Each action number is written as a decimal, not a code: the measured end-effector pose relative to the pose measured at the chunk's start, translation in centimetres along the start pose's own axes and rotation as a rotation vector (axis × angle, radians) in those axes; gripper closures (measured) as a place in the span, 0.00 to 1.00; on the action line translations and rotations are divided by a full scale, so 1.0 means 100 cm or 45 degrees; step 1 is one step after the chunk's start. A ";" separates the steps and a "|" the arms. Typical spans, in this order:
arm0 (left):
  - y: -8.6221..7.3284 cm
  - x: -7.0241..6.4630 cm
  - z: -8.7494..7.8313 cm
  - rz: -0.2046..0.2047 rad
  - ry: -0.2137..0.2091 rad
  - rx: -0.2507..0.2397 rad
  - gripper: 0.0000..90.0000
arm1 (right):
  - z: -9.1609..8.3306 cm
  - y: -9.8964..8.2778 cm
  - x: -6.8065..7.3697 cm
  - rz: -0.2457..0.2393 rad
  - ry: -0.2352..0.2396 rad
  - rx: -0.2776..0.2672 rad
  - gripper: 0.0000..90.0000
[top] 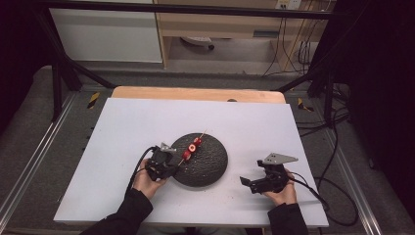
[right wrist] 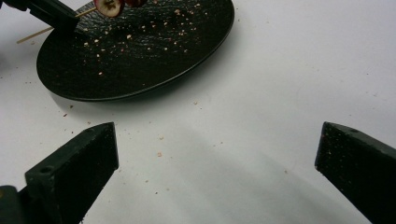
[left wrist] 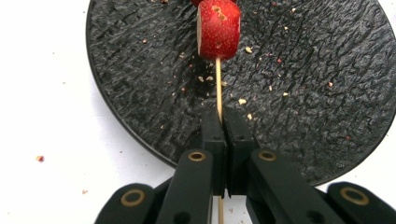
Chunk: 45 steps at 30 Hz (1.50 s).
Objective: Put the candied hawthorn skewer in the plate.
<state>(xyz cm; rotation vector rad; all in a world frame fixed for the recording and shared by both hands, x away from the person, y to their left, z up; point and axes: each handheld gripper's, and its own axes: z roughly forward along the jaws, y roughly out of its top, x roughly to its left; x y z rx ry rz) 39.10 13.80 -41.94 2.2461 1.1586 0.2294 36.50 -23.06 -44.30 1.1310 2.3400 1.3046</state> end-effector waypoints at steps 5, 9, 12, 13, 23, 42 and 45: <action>0.002 -0.002 0.001 0.007 0.004 0.018 0.98 | 0.000 0.000 0.000 0.001 -0.002 0.006 0.01; 0.004 -0.002 0.002 0.007 -0.007 0.028 0.97 | 0.001 -0.001 0.000 -0.002 -0.008 0.007 0.01; 0.004 -0.003 0.003 0.009 -0.008 0.031 0.97 | 0.001 -0.001 0.000 0.002 -0.005 0.003 0.01; 0.004 -0.002 0.003 0.009 -0.010 0.030 0.97 | 0.001 -0.001 0.000 0.009 -0.006 0.002 0.01; 0.001 0.004 -0.008 0.062 -0.028 -0.067 0.74 | -0.003 0.001 -0.002 0.016 -0.010 -0.016 0.01; -0.053 0.055 -0.048 0.147 -0.059 -0.273 0.14 | -0.007 -0.001 -0.007 0.016 -0.044 -0.025 0.01; -0.064 0.062 -0.052 0.130 -0.052 -0.311 0.11 | -0.007 -0.001 -0.007 0.018 -0.046 -0.012 0.01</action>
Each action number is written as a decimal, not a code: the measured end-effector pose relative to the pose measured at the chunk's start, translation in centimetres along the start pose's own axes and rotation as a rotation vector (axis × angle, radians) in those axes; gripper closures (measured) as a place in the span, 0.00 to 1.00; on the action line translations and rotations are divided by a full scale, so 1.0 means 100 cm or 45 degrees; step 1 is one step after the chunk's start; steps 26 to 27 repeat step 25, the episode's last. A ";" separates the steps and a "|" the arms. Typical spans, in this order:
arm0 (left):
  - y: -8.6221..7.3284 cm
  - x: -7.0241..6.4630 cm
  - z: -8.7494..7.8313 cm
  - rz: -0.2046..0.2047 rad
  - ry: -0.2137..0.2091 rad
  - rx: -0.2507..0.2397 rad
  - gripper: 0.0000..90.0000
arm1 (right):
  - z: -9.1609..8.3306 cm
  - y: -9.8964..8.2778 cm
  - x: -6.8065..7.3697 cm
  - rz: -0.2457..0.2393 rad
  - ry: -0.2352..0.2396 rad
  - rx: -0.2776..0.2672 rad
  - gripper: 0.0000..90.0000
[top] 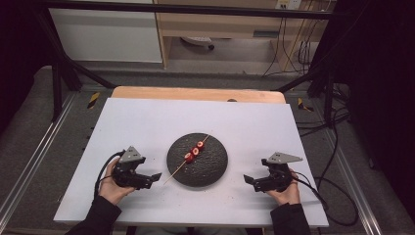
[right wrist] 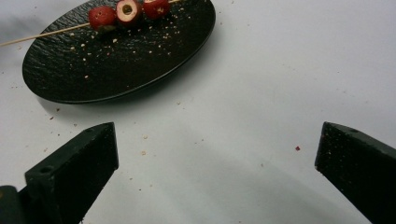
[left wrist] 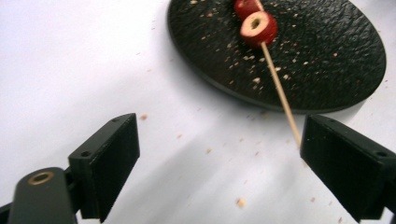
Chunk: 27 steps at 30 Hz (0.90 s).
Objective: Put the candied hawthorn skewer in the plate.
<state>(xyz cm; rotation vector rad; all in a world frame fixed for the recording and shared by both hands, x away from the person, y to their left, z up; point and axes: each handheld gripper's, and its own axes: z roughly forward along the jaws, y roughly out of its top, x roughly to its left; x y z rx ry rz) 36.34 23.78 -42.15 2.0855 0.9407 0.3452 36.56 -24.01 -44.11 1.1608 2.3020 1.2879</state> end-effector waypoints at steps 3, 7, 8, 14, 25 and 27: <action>-0.011 0.006 -0.006 -0.019 0.013 -0.024 0.10 | 0.001 0.000 0.000 -0.008 0.001 0.006 0.01; -0.024 0.013 -0.012 -0.027 0.049 -0.021 0.10 | 0.001 -0.002 0.000 -0.001 0.000 0.018 0.00; -0.027 0.014 -0.013 -0.029 0.055 -0.022 0.10 | 0.002 -0.002 0.000 -0.006 0.000 0.019 0.00; -0.039 0.020 -0.016 -0.026 0.087 -0.023 0.09 | 0.002 -0.005 0.000 -0.007 0.001 0.035 0.00; -0.041 0.020 -0.014 -0.030 0.086 -0.033 0.09 | -0.001 -0.007 -0.003 -0.019 0.001 0.037 0.00; -0.041 0.020 -0.014 -0.030 0.086 -0.033 0.09 | -0.001 -0.007 -0.003 -0.019 0.001 0.037 0.00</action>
